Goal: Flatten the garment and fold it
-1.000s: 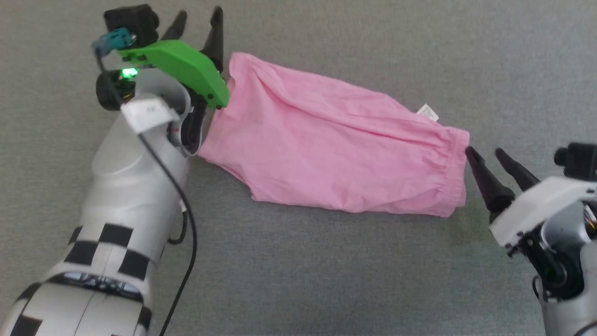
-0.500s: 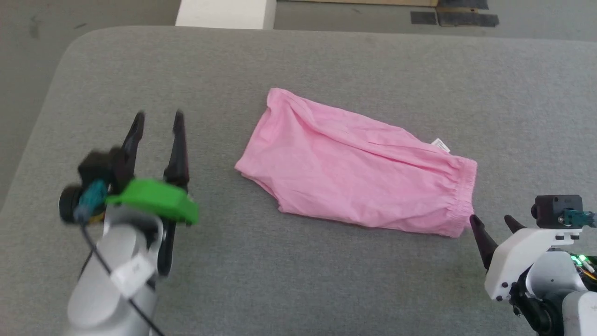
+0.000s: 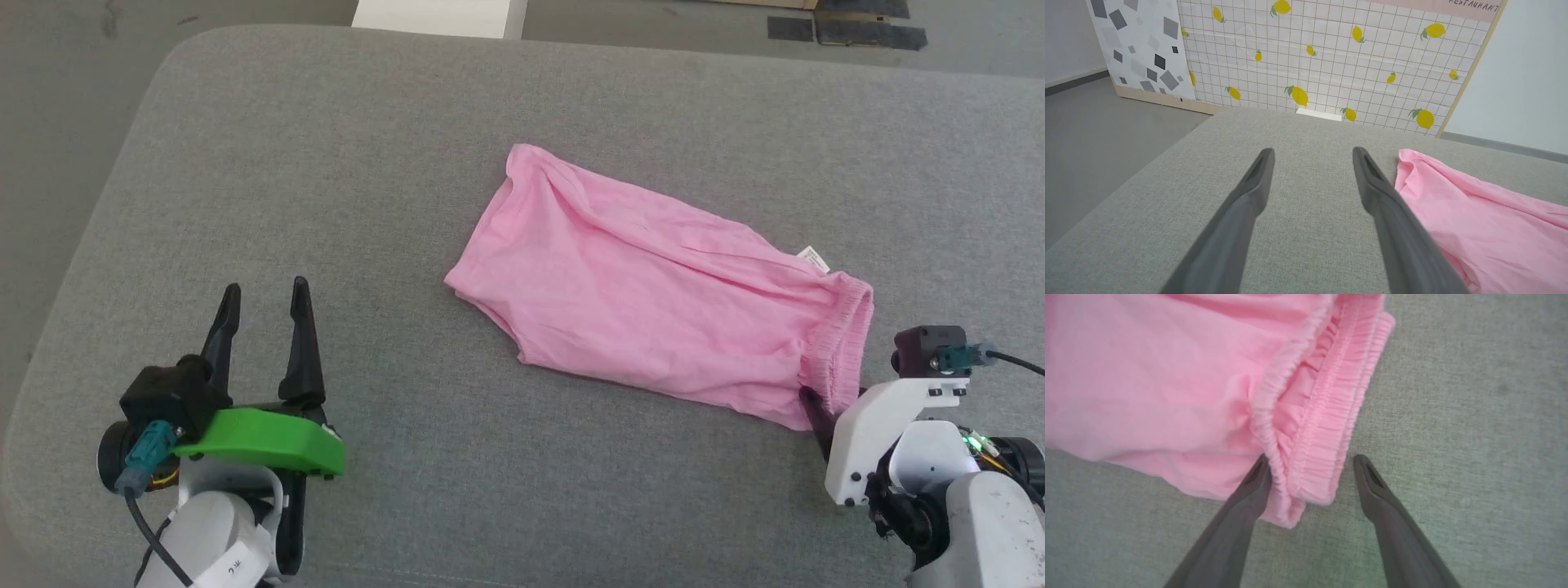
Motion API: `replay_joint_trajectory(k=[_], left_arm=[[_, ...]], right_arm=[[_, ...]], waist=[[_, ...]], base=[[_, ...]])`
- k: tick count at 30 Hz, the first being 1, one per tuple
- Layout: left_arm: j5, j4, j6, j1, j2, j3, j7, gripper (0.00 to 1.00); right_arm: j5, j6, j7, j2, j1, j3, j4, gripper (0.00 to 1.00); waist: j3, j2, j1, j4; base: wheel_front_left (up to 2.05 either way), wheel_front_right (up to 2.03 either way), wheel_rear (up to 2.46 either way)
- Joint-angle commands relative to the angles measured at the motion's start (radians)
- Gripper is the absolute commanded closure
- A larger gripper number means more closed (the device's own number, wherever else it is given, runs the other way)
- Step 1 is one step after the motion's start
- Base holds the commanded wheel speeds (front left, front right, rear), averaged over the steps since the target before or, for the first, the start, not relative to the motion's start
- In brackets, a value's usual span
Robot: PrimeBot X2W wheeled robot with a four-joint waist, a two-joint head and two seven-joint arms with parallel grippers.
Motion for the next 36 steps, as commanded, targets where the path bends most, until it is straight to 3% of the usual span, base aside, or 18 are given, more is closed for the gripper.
replay_joint_trajectory(k=[1, 4, 5, 6, 7, 13, 17, 20, 29, 33, 36], left_arm=[[-0.005, -0.006, 0.006, 0.015, 0.000, -0.002, 0.002, 0.00], [-0.007, -0.009, 0.005, 0.016, 0.000, -0.006, 0.007, 0.00], [-0.007, -0.009, 0.004, 0.016, 0.001, -0.008, 0.008, 0.00], [-0.008, -0.008, 0.002, 0.015, 0.002, -0.011, 0.012, 0.00], [-0.010, -0.006, 0.001, 0.013, 0.003, -0.012, 0.014, 0.00], [-0.021, 0.006, -0.012, -0.014, 0.004, -0.033, 0.060, 0.00], [-0.037, 0.024, -0.025, -0.088, -0.002, -0.061, 0.149, 0.00], [-0.053, 0.073, -0.028, -0.182, -0.016, -0.095, 0.276, 0.00], [-0.074, 0.291, 0.022, -0.434, -0.060, -0.211, 0.753, 0.00], [-0.052, 0.357, 0.040, -0.481, -0.048, -0.247, 0.865, 0.00], [-0.051, 0.384, 0.026, -0.492, -0.047, -0.265, 0.893, 0.00]], right_arm=[[-0.009, -0.002, 0.002, 0.001, -0.015, -0.005, 0.019, 0.00], [-0.007, -0.002, 0.013, 0.001, -0.020, 0.000, 0.054, 0.00], [-0.004, -0.002, 0.018, 0.001, -0.021, 0.001, 0.062, 0.16], [-0.001, -0.002, 0.021, 0.001, -0.024, 0.005, 0.070, 0.79], [0.003, -0.002, 0.019, 0.001, -0.026, 0.008, 0.073, 1.00], [0.023, -0.002, 0.006, 0.001, -0.042, 0.028, 0.059, 1.00], [0.033, -0.002, -0.003, 0.001, -0.053, 0.045, 0.027, 1.00], [0.040, -0.002, 0.000, 0.001, -0.058, 0.059, 0.006, 1.00], [0.057, -0.002, 0.009, 0.001, -0.070, 0.093, -0.050, 1.00], [0.063, -0.002, 0.008, 0.001, -0.074, 0.096, -0.064, 1.00], [0.070, -0.002, 0.005, 0.001, -0.075, 0.096, -0.069, 1.00]], waist=[[0.003, 0.0000, 0.0000, 0.002], [0.006, 0.0000, 0.0000, 0.001], [0.007, 0.0000, 0.0000, 0.000], [0.007, 0.0000, 0.0000, -0.001], [0.008, 0.0000, 0.0000, -0.003], [0.015, 0.0000, 0.0000, -0.025], [0.032, 0.0000, 0.0000, -0.039], [0.051, 0.0000, 0.0000, -0.051], [0.113, 0.0000, 0.0000, -0.089], [0.132, 0.0000, 0.0000, -0.104], [0.140, 0.0000, 0.0000, -0.109]], base=[[0.00, 0.00, 0.00], [0.00, 0.00, 0.00], [0.00, 0.00, 0.00], [0.00, 0.00, 0.00], [0.00, 0.00, 0.00], [0.00, 0.00, 0.00], [0.00, 0.00, 0.00], [0.00, 0.00, 0.00], [0.00, 0.00, 0.00], [0.00, 0.00, 0.00], [0.00, 0.00, 0.00]])
